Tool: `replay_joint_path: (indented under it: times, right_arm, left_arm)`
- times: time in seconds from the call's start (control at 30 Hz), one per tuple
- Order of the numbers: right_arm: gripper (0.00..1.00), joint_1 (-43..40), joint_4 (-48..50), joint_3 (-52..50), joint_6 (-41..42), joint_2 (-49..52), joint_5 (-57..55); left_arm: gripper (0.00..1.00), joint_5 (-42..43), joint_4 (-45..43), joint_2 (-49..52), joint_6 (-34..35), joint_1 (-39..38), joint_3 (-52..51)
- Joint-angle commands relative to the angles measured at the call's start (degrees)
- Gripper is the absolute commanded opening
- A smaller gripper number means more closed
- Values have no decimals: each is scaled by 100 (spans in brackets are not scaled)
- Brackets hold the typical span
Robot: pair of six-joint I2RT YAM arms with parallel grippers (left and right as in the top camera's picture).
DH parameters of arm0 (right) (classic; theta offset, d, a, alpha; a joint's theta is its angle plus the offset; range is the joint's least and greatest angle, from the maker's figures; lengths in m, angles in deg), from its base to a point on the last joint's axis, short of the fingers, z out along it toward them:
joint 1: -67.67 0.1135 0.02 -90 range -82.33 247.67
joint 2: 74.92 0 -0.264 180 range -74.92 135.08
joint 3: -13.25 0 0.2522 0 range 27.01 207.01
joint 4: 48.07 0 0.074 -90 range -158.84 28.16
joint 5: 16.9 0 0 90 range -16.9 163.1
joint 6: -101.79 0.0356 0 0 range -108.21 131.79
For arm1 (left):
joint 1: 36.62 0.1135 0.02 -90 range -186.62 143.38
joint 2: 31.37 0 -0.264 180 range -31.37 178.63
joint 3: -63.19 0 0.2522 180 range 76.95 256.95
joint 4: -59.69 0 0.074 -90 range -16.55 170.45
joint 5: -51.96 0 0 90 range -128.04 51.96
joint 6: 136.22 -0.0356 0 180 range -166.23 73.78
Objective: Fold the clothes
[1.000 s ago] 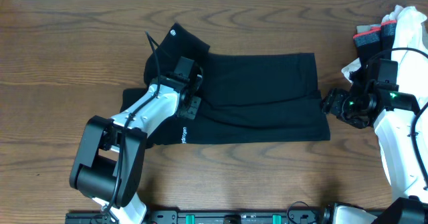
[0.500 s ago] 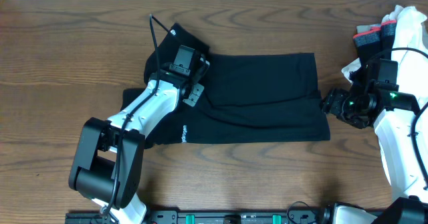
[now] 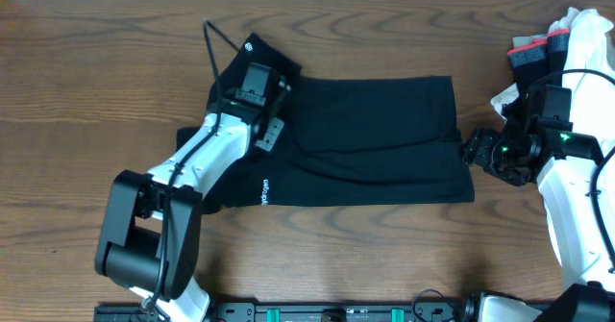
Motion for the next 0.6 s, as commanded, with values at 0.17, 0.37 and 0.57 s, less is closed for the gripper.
replay_joint_path:
  times: [0.17,0.37,0.57]
  right_arm:
    - [68,-48,2,42,-7,-31,28]
    - [69,-48,0,42,-7,-31,28]
    - [69,-48,7,42,-7,-31,28]
  left_arm:
    - [13,-83,962,-223,844,13,118]
    - [6,-46,758,-199,946,13,-125]
    - [6,-50,157,-24,841,15,-450]
